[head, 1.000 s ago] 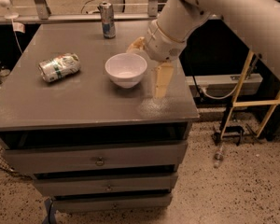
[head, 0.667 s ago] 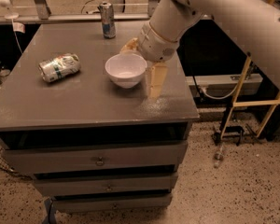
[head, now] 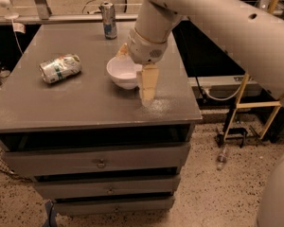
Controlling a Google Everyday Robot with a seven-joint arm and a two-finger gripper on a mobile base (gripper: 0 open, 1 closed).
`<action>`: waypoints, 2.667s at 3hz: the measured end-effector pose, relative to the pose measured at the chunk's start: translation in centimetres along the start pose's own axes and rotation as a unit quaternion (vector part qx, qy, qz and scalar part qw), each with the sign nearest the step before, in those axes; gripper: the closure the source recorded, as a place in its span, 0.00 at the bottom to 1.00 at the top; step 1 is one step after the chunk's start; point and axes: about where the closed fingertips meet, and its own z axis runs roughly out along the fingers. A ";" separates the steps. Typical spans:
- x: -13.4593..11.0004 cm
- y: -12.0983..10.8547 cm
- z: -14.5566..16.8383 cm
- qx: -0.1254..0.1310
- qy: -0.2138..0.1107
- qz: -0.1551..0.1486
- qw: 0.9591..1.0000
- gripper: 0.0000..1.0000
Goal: Move white bowl near redbull can
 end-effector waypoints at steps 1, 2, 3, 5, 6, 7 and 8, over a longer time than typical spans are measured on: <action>0.2 -0.1 0.9 -0.012 0.020 0.014 1.000 0.00; 1.0 0.1 1.4 -0.018 0.031 0.026 0.999 0.24; 1.3 0.2 1.7 -0.020 0.031 0.030 0.999 0.46; 1.6 0.5 1.2 0.001 0.024 0.042 0.999 0.93; 4.3 0.0 -2.1 0.069 0.045 0.076 0.994 1.00; 6.3 -0.6 -4.8 0.116 0.066 0.093 0.987 1.00; 6.4 -0.7 -4.9 0.119 0.067 0.093 0.986 1.00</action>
Offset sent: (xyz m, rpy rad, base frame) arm 0.0042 -0.0117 -0.0190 -0.1006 0.0263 -0.0767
